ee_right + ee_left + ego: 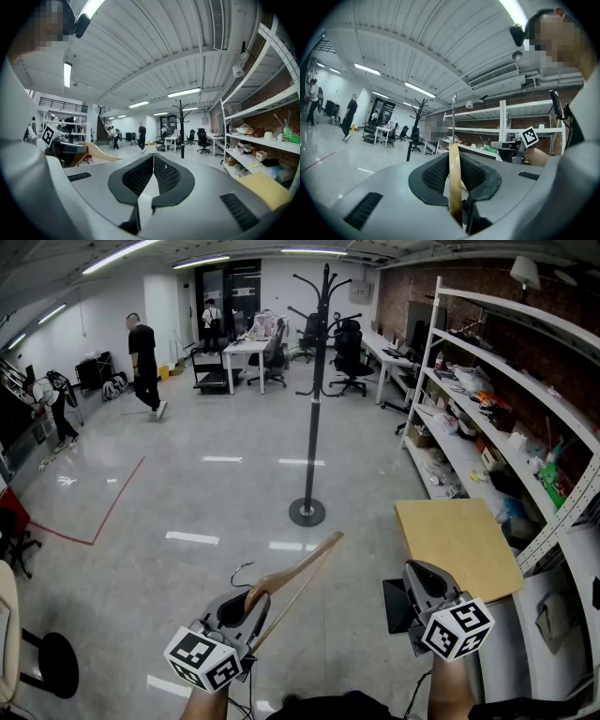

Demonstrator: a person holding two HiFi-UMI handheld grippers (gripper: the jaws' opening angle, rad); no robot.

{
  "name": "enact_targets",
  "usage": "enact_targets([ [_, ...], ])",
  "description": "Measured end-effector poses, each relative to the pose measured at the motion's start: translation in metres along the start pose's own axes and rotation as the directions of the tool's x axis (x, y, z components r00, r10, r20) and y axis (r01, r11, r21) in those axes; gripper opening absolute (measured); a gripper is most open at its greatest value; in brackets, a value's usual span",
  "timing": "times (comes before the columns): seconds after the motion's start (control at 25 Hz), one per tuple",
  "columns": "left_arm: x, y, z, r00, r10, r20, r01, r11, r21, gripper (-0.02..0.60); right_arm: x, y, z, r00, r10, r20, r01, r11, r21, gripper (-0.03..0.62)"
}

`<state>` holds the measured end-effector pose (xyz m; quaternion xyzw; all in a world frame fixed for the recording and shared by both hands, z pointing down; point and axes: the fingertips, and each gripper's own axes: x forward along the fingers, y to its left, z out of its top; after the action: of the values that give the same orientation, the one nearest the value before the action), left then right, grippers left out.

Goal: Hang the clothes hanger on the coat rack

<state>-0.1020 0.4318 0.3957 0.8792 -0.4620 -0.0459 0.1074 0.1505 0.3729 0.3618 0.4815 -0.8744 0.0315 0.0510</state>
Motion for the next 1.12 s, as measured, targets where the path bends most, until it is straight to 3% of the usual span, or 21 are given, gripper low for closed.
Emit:
enact_targets([
  [0.16, 0.008, 0.022, -0.003, 1.000, 0.005, -0.006, -0.005, 1.000, -0.017, 0.052, 0.019, 0.006, -0.006, 1.000, 0.014, -0.007, -0.014, 1.000, -0.001, 0.007],
  [0.36, 0.036, 0.042, 0.000, 1.000, 0.005, -0.021, -0.005, 1.000, -0.011, 0.052, 0.046, -0.015, -0.003, 1.000, 0.005, 0.010, -0.006, 1.000, 0.020, 0.007],
  [0.56, 0.081, 0.060, 0.008, 1.000, 0.013, -0.016, -0.013, 1.000, -0.024, 0.052, 0.086, -0.052, 0.002, 0.999, 0.026, 0.040, -0.027, 0.999, 0.029, 0.008],
  [1.0, 0.194, 0.086, 0.045, 0.998, 0.061, -0.023, -0.060, 0.997, 0.055, 0.052, 0.169, -0.141, 0.020, 0.993, 0.094, 0.078, -0.097, 0.994, 0.042, 0.007],
  [1.12, 0.216, 0.094, 0.048, 0.998, 0.063, -0.031, -0.062, 0.997, 0.046, 0.052, 0.188, -0.161, 0.020, 0.992, 0.102, 0.073, -0.106, 0.993, 0.047, 0.007],
])
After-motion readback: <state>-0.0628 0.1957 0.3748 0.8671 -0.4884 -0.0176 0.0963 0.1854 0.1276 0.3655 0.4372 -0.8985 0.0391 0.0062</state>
